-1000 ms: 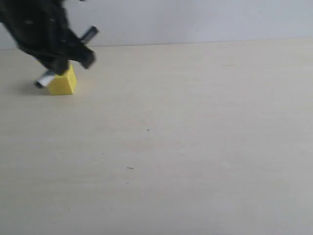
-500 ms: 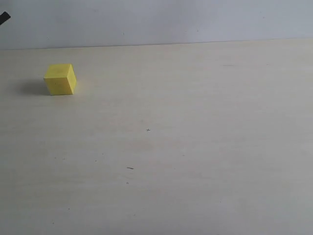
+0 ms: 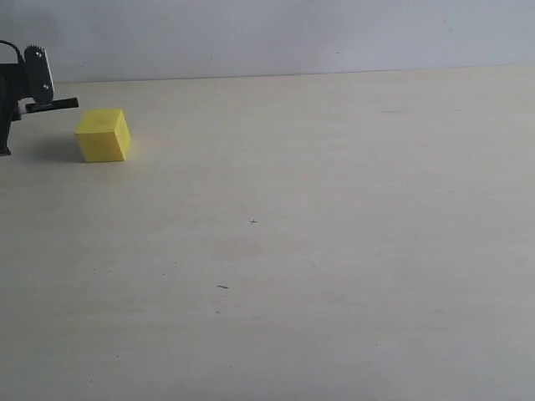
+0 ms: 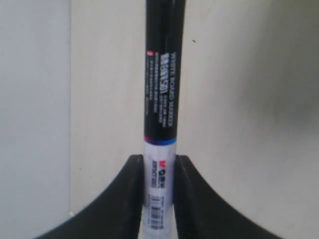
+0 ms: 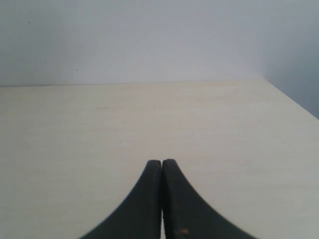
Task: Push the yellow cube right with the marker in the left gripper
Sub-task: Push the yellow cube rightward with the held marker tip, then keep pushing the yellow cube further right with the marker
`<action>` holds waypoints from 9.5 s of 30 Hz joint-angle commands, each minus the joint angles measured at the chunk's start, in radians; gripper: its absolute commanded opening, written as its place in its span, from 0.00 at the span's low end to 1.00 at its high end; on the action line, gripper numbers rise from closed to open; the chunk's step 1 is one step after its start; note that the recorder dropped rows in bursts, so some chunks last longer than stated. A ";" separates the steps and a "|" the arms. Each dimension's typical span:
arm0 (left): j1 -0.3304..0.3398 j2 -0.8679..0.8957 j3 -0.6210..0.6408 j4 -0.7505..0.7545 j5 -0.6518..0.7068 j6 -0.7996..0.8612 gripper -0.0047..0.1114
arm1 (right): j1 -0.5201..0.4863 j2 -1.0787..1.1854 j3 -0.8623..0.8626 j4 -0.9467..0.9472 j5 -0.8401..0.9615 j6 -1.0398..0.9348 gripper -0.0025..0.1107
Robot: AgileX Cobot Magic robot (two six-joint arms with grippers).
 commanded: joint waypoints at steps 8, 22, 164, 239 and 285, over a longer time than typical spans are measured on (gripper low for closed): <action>0.127 0.012 0.072 0.015 -0.081 0.133 0.04 | 0.002 0.001 0.004 -0.007 -0.003 0.002 0.02; 0.078 0.012 0.121 0.015 -0.124 0.106 0.04 | 0.075 0.001 0.004 -0.007 -0.003 0.002 0.02; -0.530 0.223 -0.288 0.267 0.170 -0.539 0.04 | 0.172 0.001 0.004 -0.007 -0.003 0.002 0.02; -0.758 0.300 -0.417 0.207 0.213 -0.667 0.04 | 0.172 0.001 0.004 -0.007 -0.007 0.002 0.02; -0.801 0.349 -0.504 0.210 0.225 -0.765 0.04 | 0.172 0.001 0.004 -0.007 -0.007 0.002 0.02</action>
